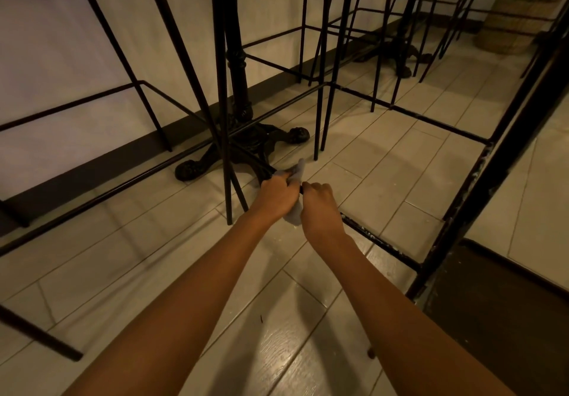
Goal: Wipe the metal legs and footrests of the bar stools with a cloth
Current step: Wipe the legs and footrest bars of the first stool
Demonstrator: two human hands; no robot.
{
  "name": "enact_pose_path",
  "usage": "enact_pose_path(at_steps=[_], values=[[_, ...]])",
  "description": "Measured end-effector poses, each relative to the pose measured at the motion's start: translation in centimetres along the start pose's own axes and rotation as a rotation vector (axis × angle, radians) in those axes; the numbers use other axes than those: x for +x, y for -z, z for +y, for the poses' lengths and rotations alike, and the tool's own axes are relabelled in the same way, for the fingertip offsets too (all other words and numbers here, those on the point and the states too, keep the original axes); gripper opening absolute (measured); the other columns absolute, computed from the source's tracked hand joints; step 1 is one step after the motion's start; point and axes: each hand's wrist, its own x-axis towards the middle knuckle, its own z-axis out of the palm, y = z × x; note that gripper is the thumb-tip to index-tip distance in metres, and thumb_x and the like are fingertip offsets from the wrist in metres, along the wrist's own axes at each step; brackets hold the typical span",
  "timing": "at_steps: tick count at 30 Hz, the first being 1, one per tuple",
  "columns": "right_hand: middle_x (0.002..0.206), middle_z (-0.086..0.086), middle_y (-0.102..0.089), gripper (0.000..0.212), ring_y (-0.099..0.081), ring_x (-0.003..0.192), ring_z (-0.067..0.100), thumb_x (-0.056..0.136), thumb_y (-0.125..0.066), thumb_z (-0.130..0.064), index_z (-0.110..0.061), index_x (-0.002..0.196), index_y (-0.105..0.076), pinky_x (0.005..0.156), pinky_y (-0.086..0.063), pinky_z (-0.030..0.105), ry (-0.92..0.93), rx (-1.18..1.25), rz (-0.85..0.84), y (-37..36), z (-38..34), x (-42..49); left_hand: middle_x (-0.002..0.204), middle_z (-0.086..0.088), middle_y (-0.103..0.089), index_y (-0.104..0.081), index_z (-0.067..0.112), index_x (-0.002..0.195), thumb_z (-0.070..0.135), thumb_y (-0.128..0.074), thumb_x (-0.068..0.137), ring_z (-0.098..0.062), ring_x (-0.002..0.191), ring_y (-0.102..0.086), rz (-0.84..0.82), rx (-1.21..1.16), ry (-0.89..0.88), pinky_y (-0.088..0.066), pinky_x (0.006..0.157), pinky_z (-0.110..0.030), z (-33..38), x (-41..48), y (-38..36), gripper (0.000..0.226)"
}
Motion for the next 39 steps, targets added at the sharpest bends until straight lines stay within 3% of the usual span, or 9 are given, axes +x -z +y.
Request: enact_pose_path(at_steps=[3,10,17,23,28,34,39], values=[[0.12,0.016,-0.052,0.037,-0.039,0.118,0.027,0.083,-0.05,0.006,-0.003,0.118,-0.047,0.091,-0.039,0.031,0.0,-0.051,0.018,0.2,0.0,-0.4,0.128,-0.015,-0.053,-0.047,0.011,0.131,0.04,-0.031,0.098,-0.03,0.119,-0.049,-0.049,-0.001,0.071,-0.04,0.094,-0.038,0.1,0.5,0.7,0.047],[0.109,0.013,-0.06,0.027,-0.044,0.111,0.029,0.085,-0.046,0.001,-0.004,0.11,-0.054,0.091,-0.036,0.034,-0.01,-0.164,0.114,0.6,1.0,-1.2,0.125,-0.018,-0.056,-0.049,0.01,0.129,0.026,-0.032,0.101,-0.029,0.119,-0.051,0.025,0.0,-0.088,-0.039,0.094,-0.031,-0.9,0.4,-0.6,0.037],[0.104,0.012,-0.064,0.028,-0.045,0.108,0.03,0.088,-0.041,-0.001,-0.005,0.111,-0.057,0.088,-0.036,0.034,-0.006,-0.119,0.159,0.1,2.1,-1.8,0.121,-0.016,-0.06,-0.052,0.012,0.13,0.022,-0.037,0.1,-0.026,0.114,-0.055,-0.028,-0.034,-0.183,-0.039,0.087,-0.022,-1.2,-0.5,-1.5,0.035],[0.08,0.013,-0.067,0.01,-0.057,0.083,0.032,0.079,-0.061,0.0,-0.004,0.088,-0.066,0.068,-0.044,0.035,-0.052,-0.086,0.252,-0.5,2.9,-2.1,0.12,-0.018,-0.06,-0.052,0.009,0.128,0.021,-0.036,0.1,-0.028,0.115,-0.054,0.069,-0.065,-0.128,-0.041,0.091,-0.028,-0.6,-0.3,-1.9,0.035],[0.099,0.014,-0.063,0.02,-0.055,0.095,0.027,0.091,-0.047,-0.006,-0.005,0.107,-0.059,0.08,-0.041,0.034,-0.02,0.011,0.194,-0.6,3.3,-2.3,0.117,-0.016,-0.061,-0.052,0.01,0.127,0.021,-0.036,0.1,-0.025,0.111,-0.056,0.09,-0.116,-0.17,-0.038,0.085,-0.021,-0.8,-1.2,-3.6,0.033],[0.103,0.014,-0.062,0.023,-0.053,0.097,0.027,0.093,-0.044,-0.009,-0.005,0.111,-0.057,0.082,-0.04,0.032,-0.032,0.048,0.178,-0.5,3.4,-2.3,0.116,-0.016,-0.063,-0.05,0.016,0.13,0.024,-0.036,0.1,-0.025,0.109,-0.058,0.041,-0.09,-0.208,-0.038,0.081,-0.019,-1.2,-1.2,-3.9,0.035],[0.103,0.015,-0.062,0.022,-0.054,0.097,0.027,0.092,-0.045,-0.007,-0.005,0.11,-0.058,0.081,-0.041,0.033,-0.037,0.063,0.177,-0.5,3.3,-2.4,0.117,-0.017,-0.063,-0.051,0.011,0.129,0.021,-0.037,0.099,-0.026,0.111,-0.057,0.098,-0.117,-0.217,-0.038,0.083,-0.02,-1.2,-0.9,-3.7,0.034]])
